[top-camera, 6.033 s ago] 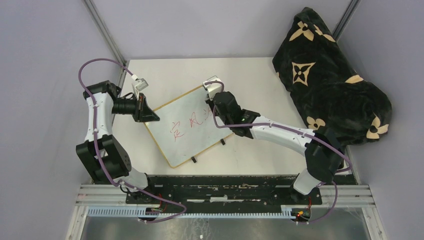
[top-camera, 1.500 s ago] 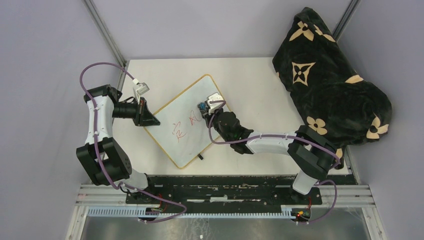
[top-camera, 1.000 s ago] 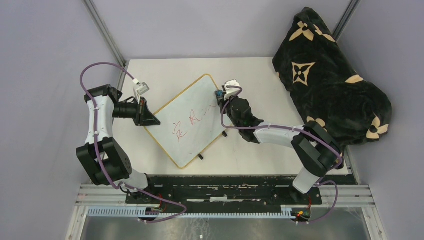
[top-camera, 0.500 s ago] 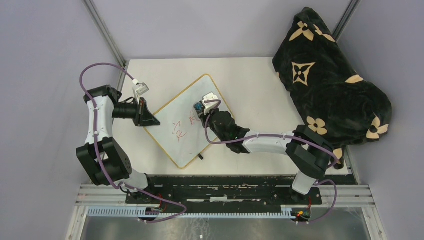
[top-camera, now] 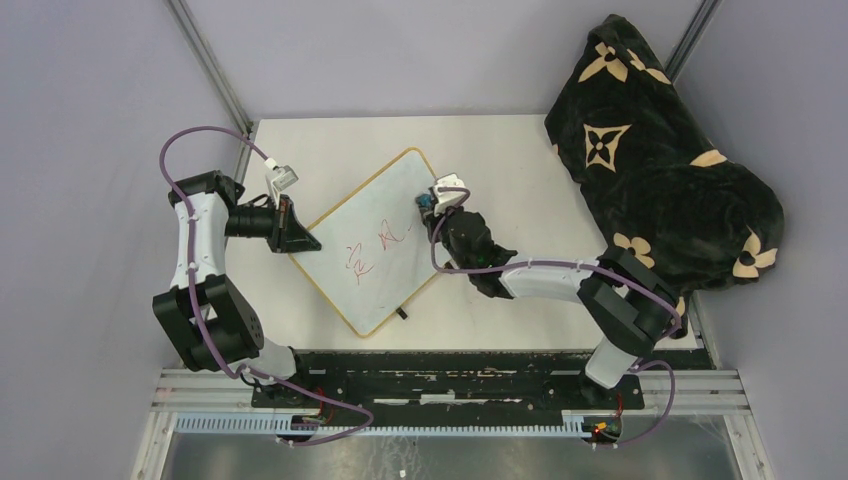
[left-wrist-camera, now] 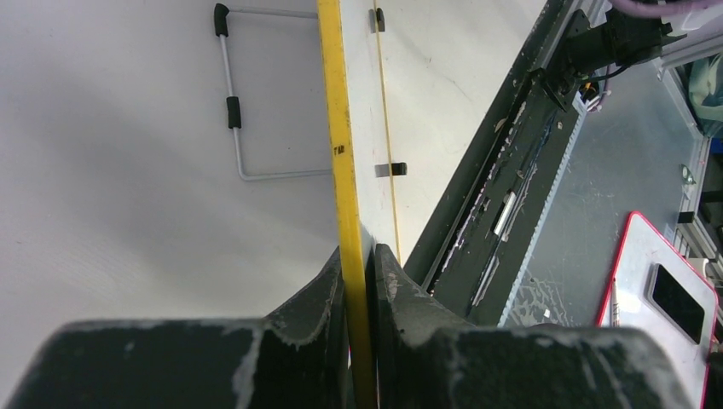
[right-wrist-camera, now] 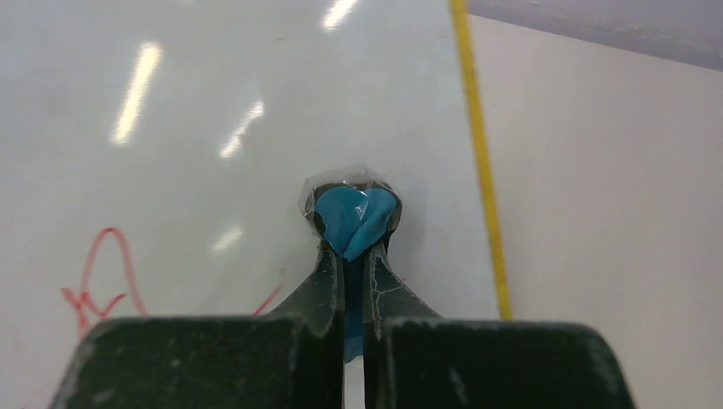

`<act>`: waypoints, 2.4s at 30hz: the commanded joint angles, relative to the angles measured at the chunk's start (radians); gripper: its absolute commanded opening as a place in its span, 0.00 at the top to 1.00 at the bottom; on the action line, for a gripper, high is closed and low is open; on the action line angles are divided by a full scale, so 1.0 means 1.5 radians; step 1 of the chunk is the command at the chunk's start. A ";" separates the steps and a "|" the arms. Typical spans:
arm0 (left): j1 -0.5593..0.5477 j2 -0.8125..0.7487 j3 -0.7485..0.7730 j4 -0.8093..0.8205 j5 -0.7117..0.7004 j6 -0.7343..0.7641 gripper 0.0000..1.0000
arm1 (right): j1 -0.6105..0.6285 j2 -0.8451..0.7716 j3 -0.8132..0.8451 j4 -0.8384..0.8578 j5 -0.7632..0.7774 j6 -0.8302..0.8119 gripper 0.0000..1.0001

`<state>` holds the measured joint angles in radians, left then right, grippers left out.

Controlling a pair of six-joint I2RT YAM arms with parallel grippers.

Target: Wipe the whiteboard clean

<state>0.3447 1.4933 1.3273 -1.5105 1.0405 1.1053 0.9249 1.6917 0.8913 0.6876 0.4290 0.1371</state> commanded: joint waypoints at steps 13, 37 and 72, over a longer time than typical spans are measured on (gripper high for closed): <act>-0.008 -0.015 -0.005 0.032 -0.034 0.063 0.97 | -0.041 -0.029 -0.011 -0.036 -0.026 0.055 0.99; -0.009 -0.019 -0.008 0.032 -0.040 0.065 0.97 | -0.023 -0.032 -0.041 -0.015 0.046 0.072 0.99; -0.010 -0.017 -0.012 0.032 -0.038 0.064 0.97 | 0.114 0.027 0.004 -0.016 0.099 0.079 0.99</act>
<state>0.3473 1.4891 1.3228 -1.5120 1.0405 1.1053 1.0782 1.7351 0.9188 0.6655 0.5591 0.2569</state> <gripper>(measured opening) 0.198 0.041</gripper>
